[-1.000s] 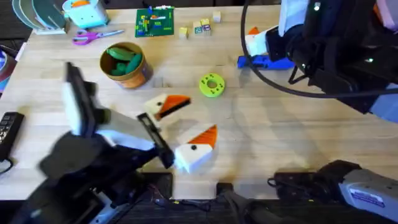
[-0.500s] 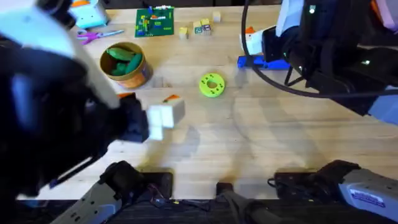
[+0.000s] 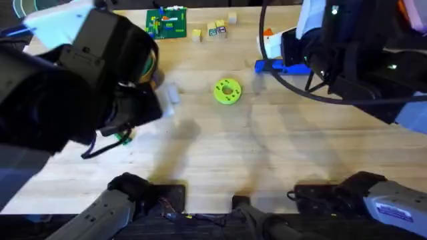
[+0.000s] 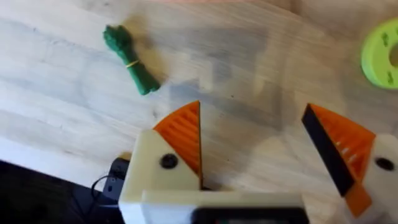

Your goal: Pick up the gripper from the table and insert it into the empty holder that is missing its gripper. Then pick up a screw, insert it into the mounting hole, and use the screwdriver to tighten it. Finally, clean up the table by picking up the vegetable and placing it into the bucket.

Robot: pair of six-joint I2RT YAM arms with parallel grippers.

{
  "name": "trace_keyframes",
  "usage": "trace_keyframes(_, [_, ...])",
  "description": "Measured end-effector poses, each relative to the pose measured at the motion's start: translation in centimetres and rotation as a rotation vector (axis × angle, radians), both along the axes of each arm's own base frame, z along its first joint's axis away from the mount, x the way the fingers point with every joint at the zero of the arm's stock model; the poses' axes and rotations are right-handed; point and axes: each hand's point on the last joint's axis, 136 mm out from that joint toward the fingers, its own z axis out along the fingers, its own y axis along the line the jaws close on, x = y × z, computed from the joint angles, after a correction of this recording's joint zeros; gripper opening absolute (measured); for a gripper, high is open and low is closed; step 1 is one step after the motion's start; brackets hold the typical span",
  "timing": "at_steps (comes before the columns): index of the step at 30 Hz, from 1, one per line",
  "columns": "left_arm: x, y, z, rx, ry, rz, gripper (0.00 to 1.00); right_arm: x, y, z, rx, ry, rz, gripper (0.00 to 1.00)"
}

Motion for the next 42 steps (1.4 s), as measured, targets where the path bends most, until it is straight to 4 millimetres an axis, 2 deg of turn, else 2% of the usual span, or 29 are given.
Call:
trace_keyframes(5, [0.7,4.8,-0.7,-0.002,0.026,0.275,0.991,0.0,0.0,0.0,0.001,0.0,0.0,0.99])
trace_keyframes(9, [0.2,8.4,-1.4,0.007,0.073,0.447,0.99,0.0,0.0,0.0,0.003,0.0,-0.001,0.991])
trace_keyframes(12, [-0.4,10.7,-2.1,0.006,0.112,0.561,0.99,0.0,0.0,0.0,0.003,0.0,-0.001,0.99])
trace_keyframes(15, [0.2,12.1,-3.0,-0.029,0.117,0.607,0.99,0.0,0.0,0.1,0.004,-0.002,-0.001,0.991])
trace_keyframes(19, [1.6,13.0,-5.1,-0.107,0.103,0.58,0.99,0.0,0.0,0.0,0.004,-0.002,-0.001,0.991])
trace_keyframes(23, [0.1,13.3,-8.3,-0.18,0.208,0.573,0.992,0.0,0.0,0.0,0.004,-0.002,-0.001,0.991])
trace_keyframes(27, [-1.1,13.8,-10.3,-0.202,0.305,0.561,0.993,0.0,0.0,0.0,0.004,-0.002,-0.001,0.991])
trace_keyframes(37, [0.2,14.9,-12.5,-0.185,0.335,0.524,0.992,0.0,0.0,0.1,0.004,-0.002,-0.001,0.991])
trace_keyframes(42, [0.6,15.2,-12.7,-0.181,0.325,0.523,0.977,0.0,0.0,0.0,0.005,-0.002,-0.002,0.991])
